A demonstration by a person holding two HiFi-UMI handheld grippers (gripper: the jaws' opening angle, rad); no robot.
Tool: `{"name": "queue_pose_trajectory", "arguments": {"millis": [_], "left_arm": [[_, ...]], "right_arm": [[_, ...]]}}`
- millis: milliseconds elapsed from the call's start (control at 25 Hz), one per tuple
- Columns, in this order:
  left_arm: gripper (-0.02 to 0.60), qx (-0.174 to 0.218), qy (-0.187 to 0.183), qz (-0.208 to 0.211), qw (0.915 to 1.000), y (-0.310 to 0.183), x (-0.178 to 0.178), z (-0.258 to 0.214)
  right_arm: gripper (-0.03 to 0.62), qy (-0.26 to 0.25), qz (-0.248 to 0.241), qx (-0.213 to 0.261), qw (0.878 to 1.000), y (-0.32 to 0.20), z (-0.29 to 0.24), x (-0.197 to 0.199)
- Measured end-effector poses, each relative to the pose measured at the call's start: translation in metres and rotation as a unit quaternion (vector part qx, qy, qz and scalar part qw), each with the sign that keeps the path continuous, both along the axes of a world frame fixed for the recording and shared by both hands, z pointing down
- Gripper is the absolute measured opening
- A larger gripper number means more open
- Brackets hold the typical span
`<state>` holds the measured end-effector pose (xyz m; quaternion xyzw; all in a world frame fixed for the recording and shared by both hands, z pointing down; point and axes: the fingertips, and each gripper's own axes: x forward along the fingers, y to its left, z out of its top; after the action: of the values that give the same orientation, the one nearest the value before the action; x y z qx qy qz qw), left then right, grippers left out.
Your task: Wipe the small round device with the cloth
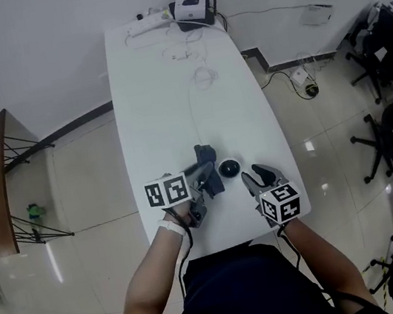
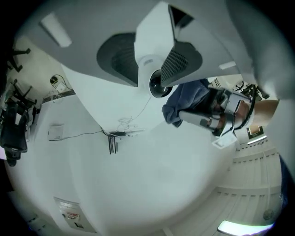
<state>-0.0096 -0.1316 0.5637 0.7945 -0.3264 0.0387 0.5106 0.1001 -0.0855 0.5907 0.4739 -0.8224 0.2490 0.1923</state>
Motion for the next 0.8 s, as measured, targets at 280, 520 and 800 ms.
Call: {"name": "queue_pose_trajectory", "arguments": {"millis": [280,520,800], "left_arm": [[0.095,-0.106,0.059,-0.153,0.9808,0.034,-0.011,0.076],[0.097,-0.140,0.072,-0.206,0.9658,0.032,-0.002,0.101],[0.097,-0.156,0.094,-0.211,0.9603,0.035,0.000,0.112]], "right_arm": [[0.146,-0.066,-0.044,-0.021,0.997,-0.040,-0.007,-0.023],[0.146,-0.085,-0.072,-0.036,0.993,-0.046,-0.003,-0.036],[0.127,-0.076,-0.074,-0.047,0.993,-0.044,-0.007,-0.044]]}}
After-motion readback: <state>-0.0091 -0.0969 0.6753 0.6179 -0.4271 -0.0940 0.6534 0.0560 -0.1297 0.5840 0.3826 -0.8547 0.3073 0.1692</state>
